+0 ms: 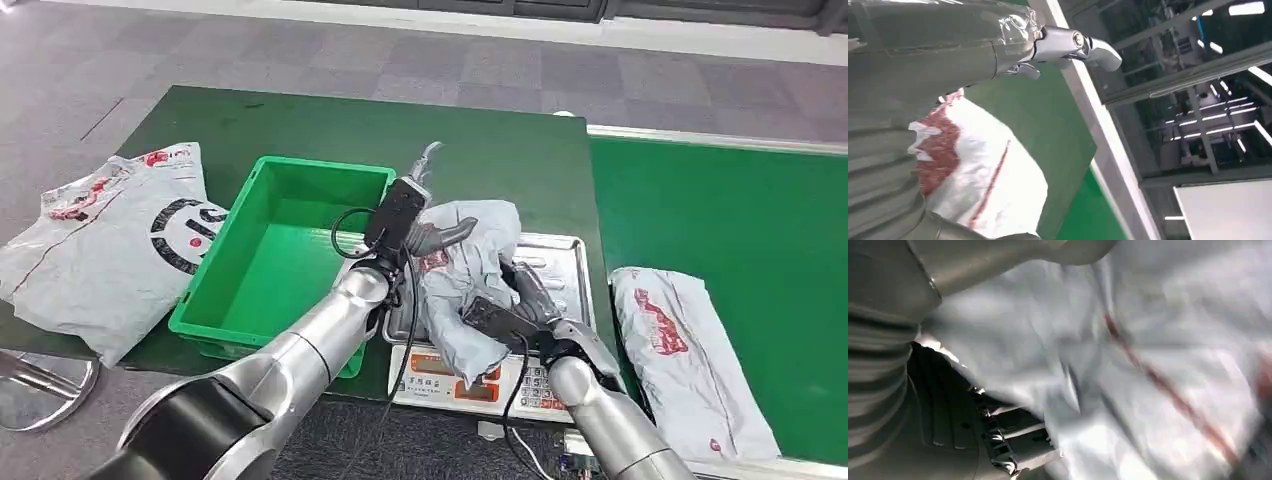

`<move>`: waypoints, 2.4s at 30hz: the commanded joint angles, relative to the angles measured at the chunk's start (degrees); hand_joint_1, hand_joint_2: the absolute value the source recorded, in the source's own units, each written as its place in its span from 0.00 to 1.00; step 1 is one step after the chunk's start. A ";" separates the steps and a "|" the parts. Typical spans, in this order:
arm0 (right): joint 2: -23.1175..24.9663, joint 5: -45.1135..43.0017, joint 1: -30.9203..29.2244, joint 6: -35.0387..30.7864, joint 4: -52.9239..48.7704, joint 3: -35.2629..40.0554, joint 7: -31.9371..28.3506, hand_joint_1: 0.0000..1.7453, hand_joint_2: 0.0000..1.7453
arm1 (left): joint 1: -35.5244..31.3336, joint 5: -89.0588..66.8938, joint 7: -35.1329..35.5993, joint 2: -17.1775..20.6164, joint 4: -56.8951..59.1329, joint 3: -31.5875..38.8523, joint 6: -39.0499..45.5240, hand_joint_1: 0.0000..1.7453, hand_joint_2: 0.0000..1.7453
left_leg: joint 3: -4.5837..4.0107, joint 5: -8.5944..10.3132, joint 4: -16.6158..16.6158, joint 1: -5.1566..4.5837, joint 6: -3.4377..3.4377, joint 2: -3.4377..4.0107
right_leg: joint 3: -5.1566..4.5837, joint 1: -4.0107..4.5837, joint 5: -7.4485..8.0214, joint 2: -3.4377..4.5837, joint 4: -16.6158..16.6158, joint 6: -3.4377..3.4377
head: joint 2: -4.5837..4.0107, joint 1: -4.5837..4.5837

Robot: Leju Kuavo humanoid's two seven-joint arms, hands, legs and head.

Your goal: Moved the parcel from conveyor to table for the left to box.

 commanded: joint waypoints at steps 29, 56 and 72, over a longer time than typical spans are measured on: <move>-1.20 -2.52 8.88 -13.95 -17.08 -22.42 -5.21 0.00 1.00 | -5.01 -18.76 17.20 1.01 7.65 -16.25 -4.47 0.00 1.00 | 0.08 -0.03 -0.01 -0.01 -0.02 0.07 | 0.09 0.02 -0.03 -0.05 -0.04 -0.06 | 0.00 0.00; -4.40 -9.44 5.24 -8.08 -13.34 -27.42 -6.10 0.00 1.00 | -7.58 -44.11 23.37 2.52 10.01 -38.77 -31.15 1.00 1.00 | 0.82 -0.08 -0.15 -0.03 0.02 0.21 | 0.77 0.00 0.01 0.06 -0.12 -0.03 | 0.00 0.00; -4.06 -9.79 10.77 -5.00 -23.62 -28.44 -4.44 0.00 1.00 | -11.70 -49.46 29.98 4.01 2.88 -28.44 11.20 1.00 1.00 | 0.48 -0.07 -0.01 0.01 0.01 0.15 | 0.47 0.04 0.01 -0.01 -0.02 -0.05 | 0.00 0.00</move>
